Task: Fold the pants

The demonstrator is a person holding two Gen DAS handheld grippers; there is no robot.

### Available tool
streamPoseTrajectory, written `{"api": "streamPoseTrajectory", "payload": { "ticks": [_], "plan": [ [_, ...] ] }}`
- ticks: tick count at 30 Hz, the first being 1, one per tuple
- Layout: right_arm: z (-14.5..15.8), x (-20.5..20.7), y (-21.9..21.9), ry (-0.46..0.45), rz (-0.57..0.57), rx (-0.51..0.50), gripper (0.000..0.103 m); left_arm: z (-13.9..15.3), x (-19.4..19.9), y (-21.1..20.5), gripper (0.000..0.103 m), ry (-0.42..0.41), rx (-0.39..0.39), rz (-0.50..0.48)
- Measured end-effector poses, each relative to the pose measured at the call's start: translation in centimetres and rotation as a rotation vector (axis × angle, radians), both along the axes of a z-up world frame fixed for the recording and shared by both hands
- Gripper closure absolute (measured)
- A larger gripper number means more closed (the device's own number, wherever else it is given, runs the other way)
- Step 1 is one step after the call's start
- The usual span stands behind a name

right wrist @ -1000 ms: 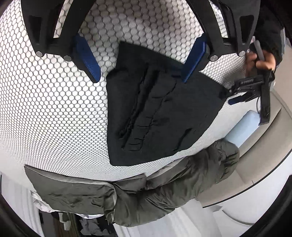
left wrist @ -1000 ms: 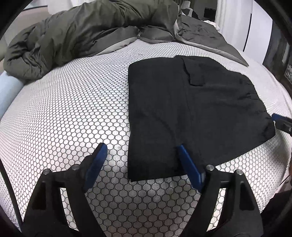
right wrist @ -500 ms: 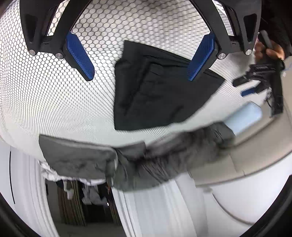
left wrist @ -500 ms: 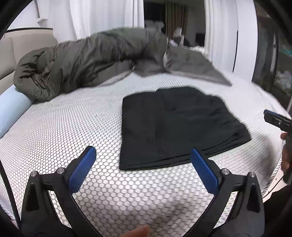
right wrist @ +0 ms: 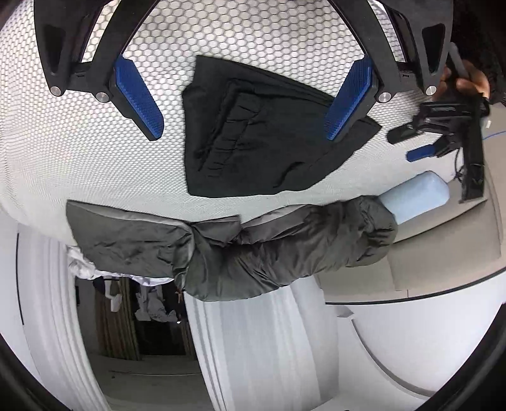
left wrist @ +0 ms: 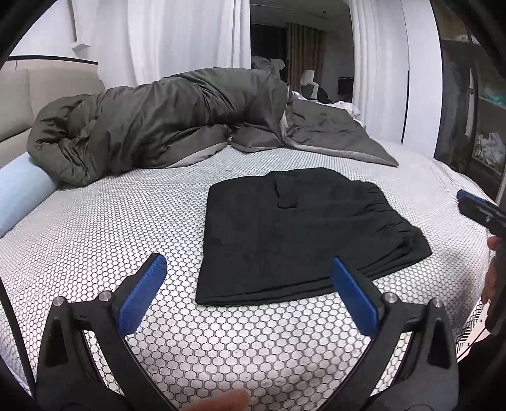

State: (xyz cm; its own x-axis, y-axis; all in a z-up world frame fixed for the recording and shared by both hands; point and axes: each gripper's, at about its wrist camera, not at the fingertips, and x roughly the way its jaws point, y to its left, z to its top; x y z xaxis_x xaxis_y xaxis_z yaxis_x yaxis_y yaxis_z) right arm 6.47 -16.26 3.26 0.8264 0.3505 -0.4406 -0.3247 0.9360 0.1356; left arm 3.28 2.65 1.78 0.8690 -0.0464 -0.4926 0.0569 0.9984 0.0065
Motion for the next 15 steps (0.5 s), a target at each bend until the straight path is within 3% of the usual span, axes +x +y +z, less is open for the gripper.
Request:
{"api": "streamPoseTrajectory", "payload": {
  "ticks": [15],
  "plan": [
    [0.09,-0.48,0.54,-0.021,0.024,-0.013,0.000,-0.01,0.66,0.61,0.001,-0.002,0.013,0.025]
  ]
}}
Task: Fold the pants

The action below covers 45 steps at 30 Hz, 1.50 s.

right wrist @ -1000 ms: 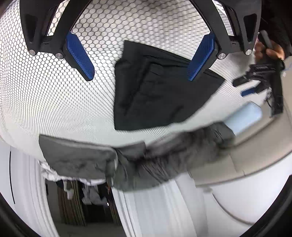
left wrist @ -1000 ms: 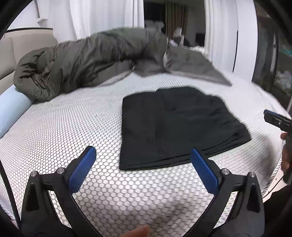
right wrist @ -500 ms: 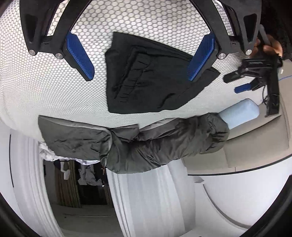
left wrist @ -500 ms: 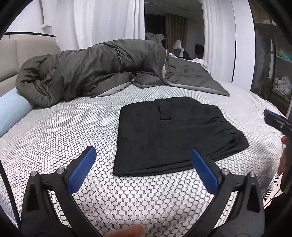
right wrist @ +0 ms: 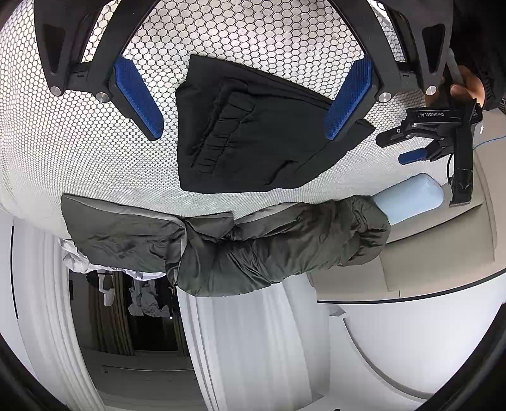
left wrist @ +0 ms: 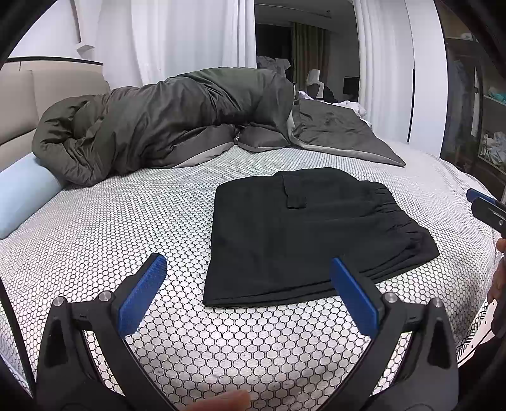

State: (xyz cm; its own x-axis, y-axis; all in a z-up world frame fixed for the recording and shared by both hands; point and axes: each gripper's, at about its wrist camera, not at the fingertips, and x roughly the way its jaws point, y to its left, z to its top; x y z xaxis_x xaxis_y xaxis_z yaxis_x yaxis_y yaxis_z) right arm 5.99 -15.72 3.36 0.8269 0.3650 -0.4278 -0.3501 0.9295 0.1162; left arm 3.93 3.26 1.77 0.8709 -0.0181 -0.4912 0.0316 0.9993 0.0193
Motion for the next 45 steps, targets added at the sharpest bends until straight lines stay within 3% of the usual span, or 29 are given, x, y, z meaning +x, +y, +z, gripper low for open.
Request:
{"api": "streamPoseTrajectory", "payload": {
  "ticks": [45],
  "plan": [
    [0.3,-0.4,-0.7,-0.025,0.030,-0.001,0.000,0.4,-0.2,1.1,0.001,-0.025,0.010,-0.023]
  ]
}}
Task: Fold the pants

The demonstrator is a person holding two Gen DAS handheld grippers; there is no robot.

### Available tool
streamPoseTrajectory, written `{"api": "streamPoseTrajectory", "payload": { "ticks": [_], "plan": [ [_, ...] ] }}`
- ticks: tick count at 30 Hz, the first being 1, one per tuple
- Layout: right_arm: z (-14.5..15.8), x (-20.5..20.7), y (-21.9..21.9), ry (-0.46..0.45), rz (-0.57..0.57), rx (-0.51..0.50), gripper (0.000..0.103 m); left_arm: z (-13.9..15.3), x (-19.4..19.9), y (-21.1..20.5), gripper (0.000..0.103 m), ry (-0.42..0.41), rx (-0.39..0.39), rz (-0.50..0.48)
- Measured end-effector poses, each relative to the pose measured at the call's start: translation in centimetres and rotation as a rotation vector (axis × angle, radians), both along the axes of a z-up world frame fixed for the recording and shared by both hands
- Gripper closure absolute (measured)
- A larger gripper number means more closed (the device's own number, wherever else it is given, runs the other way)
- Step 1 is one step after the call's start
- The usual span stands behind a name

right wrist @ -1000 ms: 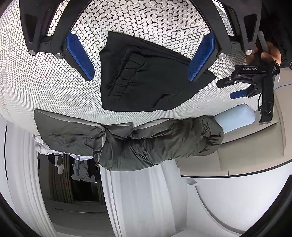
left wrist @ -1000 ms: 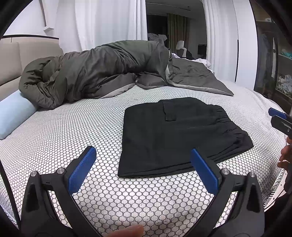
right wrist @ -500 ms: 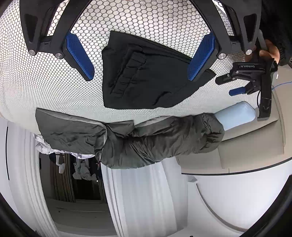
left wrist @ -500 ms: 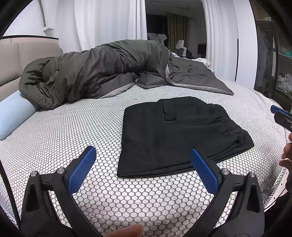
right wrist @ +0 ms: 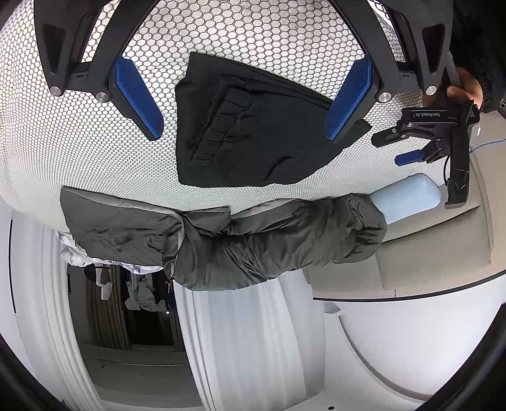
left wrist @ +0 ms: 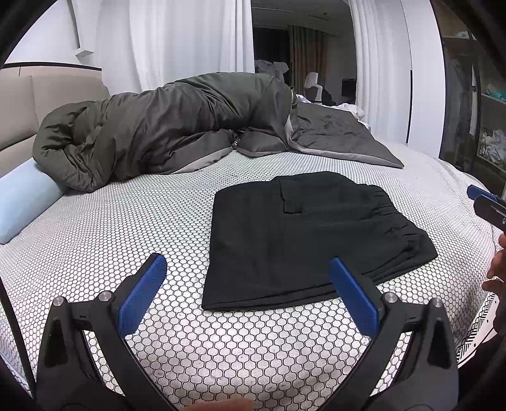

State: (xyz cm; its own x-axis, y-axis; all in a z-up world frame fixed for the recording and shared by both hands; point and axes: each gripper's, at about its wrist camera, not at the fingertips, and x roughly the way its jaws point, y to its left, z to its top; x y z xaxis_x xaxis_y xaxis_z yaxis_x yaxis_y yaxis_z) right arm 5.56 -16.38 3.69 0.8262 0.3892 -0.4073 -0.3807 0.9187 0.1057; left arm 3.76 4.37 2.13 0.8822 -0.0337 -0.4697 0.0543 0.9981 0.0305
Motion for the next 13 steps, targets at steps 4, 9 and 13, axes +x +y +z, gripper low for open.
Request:
{"api": "streamPoseTrajectory", "payload": {
  "ticks": [4,9,13],
  "plan": [
    [-0.10,0.05,0.21,0.004,0.004,-0.009,0.000,0.04,0.06,0.19,0.001,-0.001,-0.002,-0.003],
    [-0.20,0.05,0.40,0.008,0.010,-0.012,0.000,0.03,0.01,0.27,0.001,-0.002,0.005,-0.006],
    [-0.24,0.04,0.50,0.009,0.013,-0.017,0.000,0.03,0.00,0.20,0.001,-0.004,0.007,-0.004]
  ]
}}
